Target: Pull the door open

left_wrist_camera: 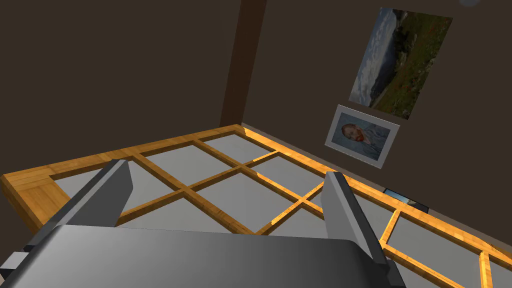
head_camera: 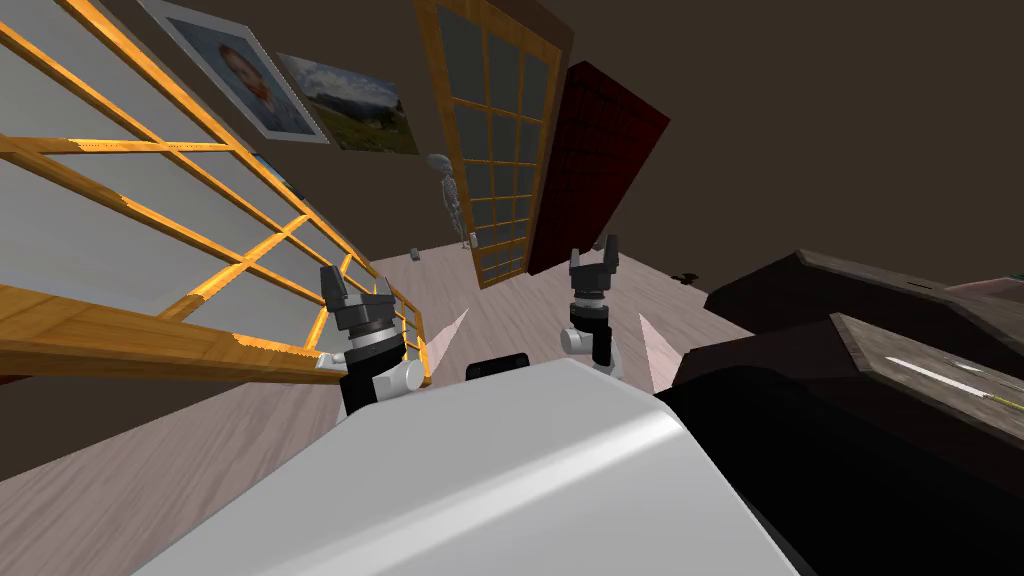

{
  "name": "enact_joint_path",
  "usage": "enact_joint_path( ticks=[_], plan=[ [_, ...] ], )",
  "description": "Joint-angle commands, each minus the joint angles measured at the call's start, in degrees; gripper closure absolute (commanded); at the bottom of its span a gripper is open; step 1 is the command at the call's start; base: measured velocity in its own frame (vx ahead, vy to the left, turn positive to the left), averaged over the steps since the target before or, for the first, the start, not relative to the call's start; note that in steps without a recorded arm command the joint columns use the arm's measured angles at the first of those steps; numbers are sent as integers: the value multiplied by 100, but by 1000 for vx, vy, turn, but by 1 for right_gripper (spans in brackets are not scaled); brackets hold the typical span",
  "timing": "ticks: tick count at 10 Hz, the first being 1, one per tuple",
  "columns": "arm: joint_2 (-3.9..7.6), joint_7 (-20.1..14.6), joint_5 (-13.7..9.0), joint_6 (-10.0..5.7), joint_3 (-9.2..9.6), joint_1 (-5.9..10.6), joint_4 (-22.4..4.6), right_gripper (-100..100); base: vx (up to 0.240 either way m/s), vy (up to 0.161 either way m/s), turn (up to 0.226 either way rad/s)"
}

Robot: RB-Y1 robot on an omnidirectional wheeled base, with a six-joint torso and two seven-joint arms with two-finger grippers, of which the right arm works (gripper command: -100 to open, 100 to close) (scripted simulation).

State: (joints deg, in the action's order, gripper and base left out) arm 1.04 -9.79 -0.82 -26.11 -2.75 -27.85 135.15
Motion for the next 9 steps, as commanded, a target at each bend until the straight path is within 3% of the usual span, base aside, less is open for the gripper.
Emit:
enact_joint_path(
  ticks=[1, 4, 9],
  plan=[
    [52, -124, -105, -57, 21, 35, -175, -100, 81, -11, 195],
    [117, -300, -256, -139, 50, 85, -425, -100, 106, 2, 93],
    [258, -799, -680, -370, 134, 225, -1131, -100, 143, -11, 158]
  ],
)
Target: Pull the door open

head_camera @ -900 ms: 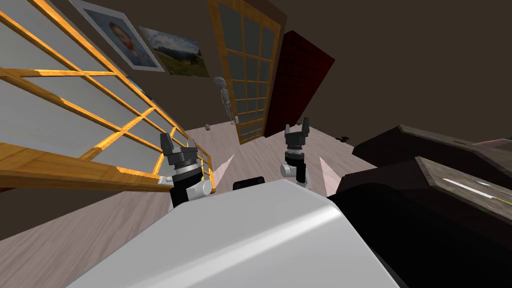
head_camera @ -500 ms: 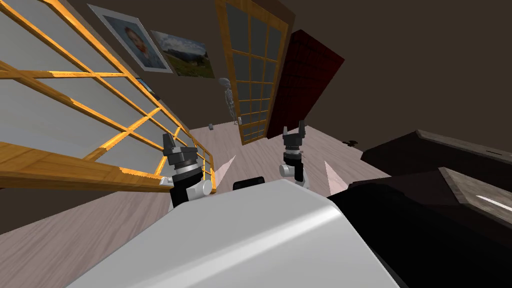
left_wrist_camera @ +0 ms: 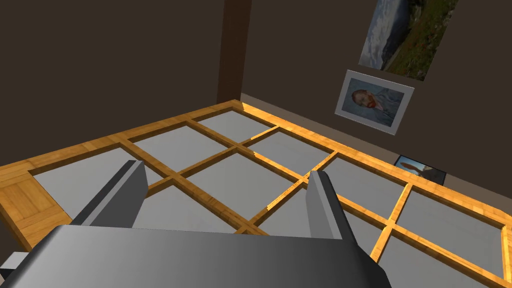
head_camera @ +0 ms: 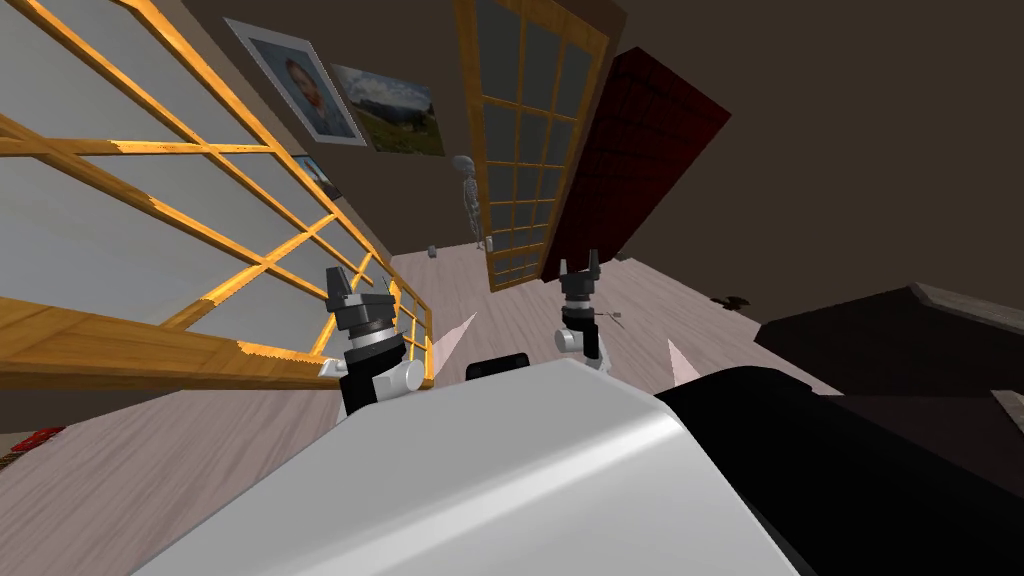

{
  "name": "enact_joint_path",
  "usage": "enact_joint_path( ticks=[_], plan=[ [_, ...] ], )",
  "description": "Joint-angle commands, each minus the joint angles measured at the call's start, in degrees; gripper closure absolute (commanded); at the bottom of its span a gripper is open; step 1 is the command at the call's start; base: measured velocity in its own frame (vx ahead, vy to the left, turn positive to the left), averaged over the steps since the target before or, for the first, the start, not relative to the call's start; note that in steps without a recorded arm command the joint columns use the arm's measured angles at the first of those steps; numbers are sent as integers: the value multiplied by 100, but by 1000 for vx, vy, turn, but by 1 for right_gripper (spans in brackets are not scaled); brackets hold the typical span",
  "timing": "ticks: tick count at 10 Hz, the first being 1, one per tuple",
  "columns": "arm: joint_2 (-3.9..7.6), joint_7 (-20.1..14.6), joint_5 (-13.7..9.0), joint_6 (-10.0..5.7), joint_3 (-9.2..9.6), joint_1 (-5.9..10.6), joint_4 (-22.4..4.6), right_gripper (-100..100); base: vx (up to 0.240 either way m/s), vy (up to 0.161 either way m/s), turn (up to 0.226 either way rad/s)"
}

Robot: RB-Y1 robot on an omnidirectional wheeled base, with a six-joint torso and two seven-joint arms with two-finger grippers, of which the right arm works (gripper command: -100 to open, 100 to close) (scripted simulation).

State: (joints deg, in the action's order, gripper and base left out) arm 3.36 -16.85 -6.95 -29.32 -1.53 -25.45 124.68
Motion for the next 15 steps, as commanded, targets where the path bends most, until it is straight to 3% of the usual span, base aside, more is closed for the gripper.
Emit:
enact_joint_path(
  ticks=[1, 15],
  plan=[
    [42, -156, -121, -77, 22, 3, -173, -100, 123, -14, 165],
    [275, -1410, -1189, -658, 233, 356, -1949, -100, 108, -22, 149]
  ],
)
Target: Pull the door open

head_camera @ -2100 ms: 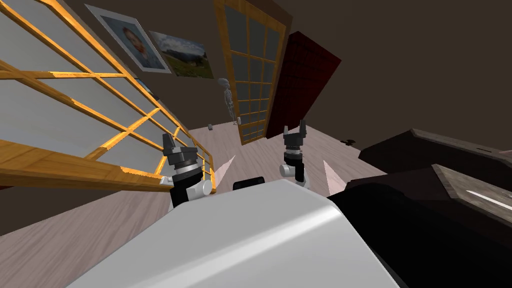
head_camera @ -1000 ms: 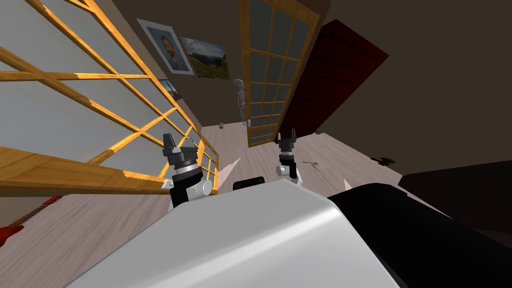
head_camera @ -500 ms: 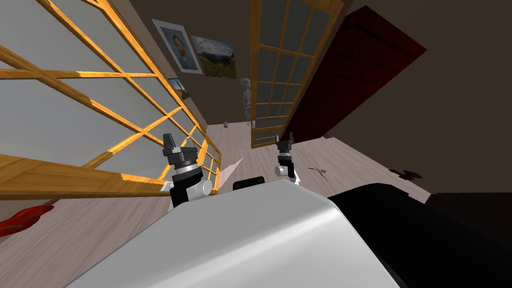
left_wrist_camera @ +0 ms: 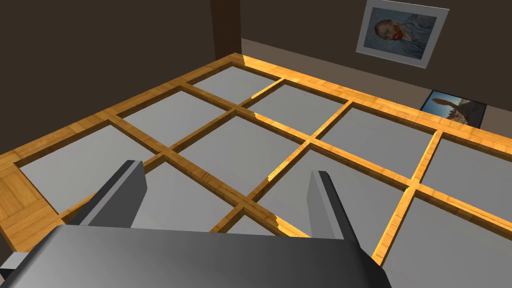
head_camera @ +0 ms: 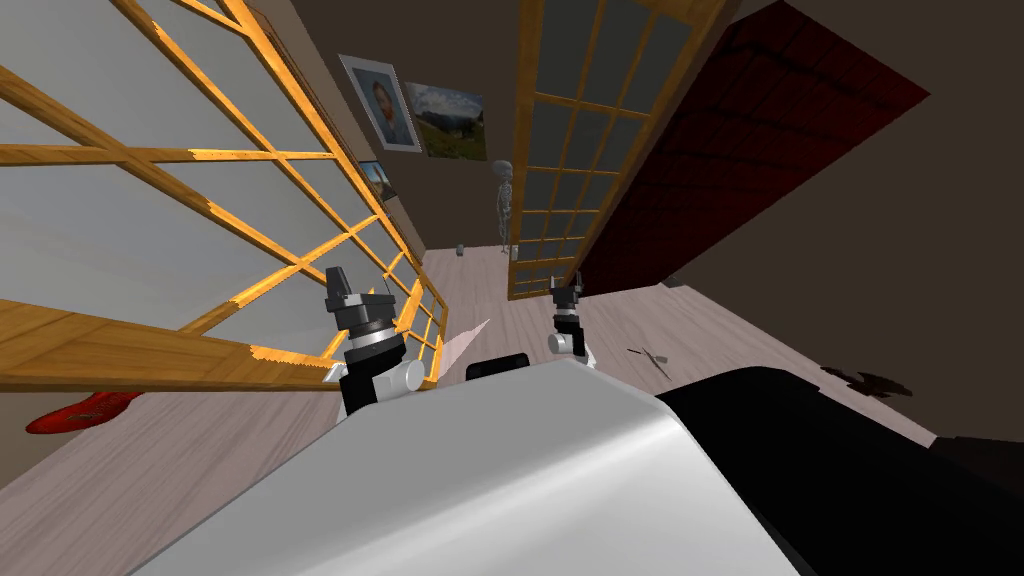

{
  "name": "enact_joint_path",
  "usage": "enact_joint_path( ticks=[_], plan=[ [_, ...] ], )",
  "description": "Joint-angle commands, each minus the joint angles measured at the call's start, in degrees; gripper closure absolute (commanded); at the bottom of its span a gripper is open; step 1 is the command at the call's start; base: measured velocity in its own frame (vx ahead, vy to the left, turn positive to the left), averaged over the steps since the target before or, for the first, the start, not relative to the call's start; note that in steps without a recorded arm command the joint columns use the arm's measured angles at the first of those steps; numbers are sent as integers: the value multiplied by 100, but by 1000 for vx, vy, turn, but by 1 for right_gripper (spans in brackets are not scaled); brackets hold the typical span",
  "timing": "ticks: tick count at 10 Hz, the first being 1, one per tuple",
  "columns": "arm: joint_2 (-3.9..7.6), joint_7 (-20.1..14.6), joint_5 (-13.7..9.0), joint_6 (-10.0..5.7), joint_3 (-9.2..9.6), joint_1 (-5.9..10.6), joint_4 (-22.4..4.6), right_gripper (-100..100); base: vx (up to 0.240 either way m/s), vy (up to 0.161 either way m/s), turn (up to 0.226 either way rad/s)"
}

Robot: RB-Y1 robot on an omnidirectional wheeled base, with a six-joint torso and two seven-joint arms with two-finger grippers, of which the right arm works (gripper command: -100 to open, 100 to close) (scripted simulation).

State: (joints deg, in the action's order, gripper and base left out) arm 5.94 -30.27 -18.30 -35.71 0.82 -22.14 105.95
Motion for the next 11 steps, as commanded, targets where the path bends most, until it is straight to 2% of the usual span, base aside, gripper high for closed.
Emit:
enact_joint_path(
  ticks=[1, 11],
  plan=[
    [30, -155, -128, -59, 12, 49, -198, -100, 97, -30, 149],
    [144, -1042, -884, -470, 161, 299, -1453, -100, 92, -40, 150]
  ],
)
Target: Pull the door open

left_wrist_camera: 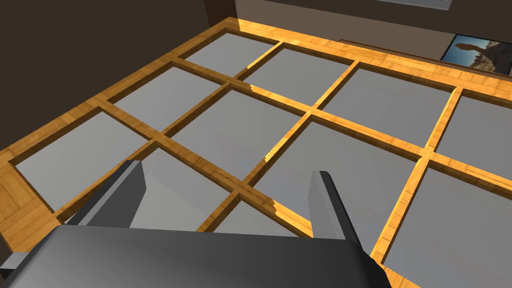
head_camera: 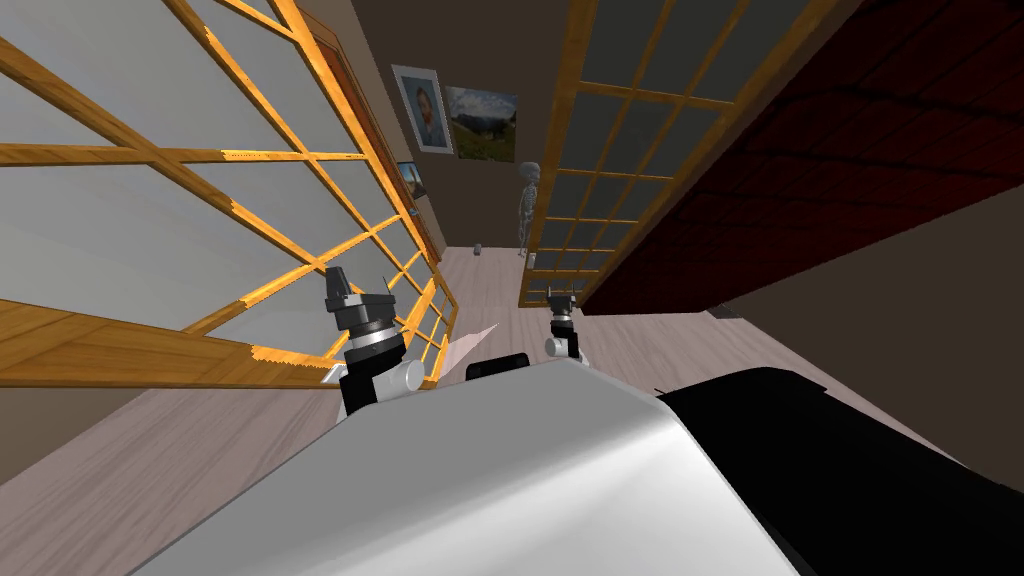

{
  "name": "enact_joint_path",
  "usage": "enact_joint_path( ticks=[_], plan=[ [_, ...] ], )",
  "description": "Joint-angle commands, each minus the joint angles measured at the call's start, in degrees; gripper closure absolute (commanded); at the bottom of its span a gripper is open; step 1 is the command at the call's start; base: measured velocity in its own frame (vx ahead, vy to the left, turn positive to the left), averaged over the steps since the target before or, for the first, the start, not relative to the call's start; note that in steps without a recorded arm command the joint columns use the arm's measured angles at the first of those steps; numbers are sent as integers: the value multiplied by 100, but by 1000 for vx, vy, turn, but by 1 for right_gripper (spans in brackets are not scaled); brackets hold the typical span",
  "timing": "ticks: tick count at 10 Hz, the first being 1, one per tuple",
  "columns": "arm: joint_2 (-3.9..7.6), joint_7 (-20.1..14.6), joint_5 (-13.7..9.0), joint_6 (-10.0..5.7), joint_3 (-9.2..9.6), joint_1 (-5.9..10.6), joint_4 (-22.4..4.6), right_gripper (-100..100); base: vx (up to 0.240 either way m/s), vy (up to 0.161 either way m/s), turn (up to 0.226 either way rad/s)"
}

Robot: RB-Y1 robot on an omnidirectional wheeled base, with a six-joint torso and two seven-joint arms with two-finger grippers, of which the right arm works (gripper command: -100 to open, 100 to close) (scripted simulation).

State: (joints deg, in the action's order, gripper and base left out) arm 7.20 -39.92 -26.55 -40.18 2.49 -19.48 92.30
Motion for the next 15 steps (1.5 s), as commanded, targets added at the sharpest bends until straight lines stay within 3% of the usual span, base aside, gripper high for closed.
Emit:
enact_joint_path(
  ticks=[1, 9, 10, 15],
  plan=[
    [29, -167, -134, -64, 9, 59, -215, -100, 72, -44, 159],
    [102, -857, -721, -383, 125, 253, -1190, -100, 85, -49, 145],
    [118, -1019, -860, -459, 152, 298, -1420, -100, 116, -82, 193],
    [159, -1481, -1253, -672, 229, 428, -2073, -100, 84, -76, 155]
  ],
)
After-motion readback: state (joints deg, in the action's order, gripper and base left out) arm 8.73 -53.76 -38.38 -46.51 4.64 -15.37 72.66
